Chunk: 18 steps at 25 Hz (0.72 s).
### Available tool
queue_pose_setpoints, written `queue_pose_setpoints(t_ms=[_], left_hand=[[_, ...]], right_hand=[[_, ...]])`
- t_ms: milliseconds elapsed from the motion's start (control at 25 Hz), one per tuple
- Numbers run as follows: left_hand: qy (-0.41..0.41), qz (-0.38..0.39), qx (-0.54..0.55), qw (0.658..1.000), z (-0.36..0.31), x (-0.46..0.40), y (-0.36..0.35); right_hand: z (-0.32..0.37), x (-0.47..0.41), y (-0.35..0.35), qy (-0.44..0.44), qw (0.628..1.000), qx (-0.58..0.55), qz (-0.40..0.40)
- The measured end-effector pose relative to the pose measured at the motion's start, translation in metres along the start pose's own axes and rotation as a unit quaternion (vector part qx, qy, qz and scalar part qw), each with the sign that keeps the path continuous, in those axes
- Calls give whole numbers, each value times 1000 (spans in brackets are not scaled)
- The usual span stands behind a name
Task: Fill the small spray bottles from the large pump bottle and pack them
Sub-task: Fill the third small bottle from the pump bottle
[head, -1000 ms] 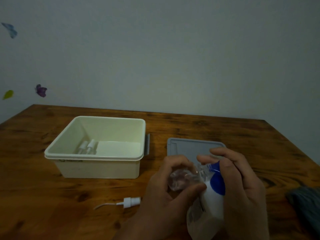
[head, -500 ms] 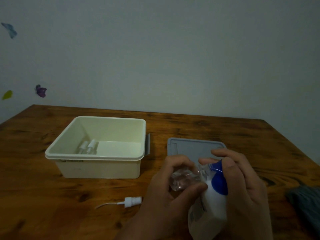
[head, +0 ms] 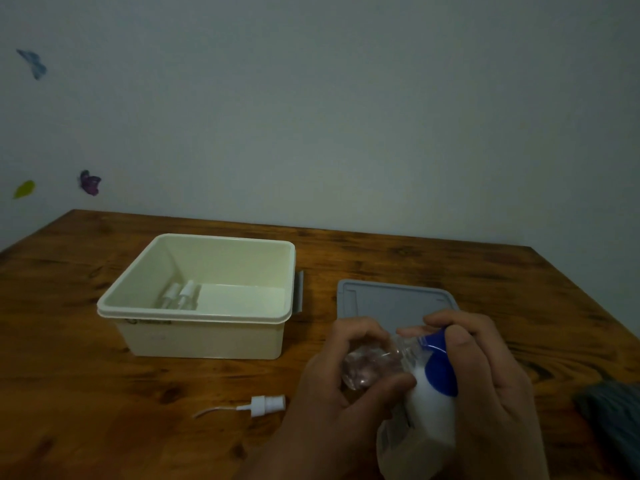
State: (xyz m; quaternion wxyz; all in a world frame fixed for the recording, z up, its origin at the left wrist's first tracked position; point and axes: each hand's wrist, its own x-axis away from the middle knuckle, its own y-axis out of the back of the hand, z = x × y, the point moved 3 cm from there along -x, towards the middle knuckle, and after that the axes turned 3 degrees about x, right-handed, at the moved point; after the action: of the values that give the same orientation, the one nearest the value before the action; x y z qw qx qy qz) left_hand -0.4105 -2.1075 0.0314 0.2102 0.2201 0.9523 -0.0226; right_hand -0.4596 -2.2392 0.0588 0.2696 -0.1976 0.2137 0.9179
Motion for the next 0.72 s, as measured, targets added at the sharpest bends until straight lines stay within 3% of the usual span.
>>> queue_pose_setpoints(t_ms=[720], left_hand=[[0,13,6,1000,3,1,-1]], right_hand=[[2,-2,3,-7,1000,-15,8]])
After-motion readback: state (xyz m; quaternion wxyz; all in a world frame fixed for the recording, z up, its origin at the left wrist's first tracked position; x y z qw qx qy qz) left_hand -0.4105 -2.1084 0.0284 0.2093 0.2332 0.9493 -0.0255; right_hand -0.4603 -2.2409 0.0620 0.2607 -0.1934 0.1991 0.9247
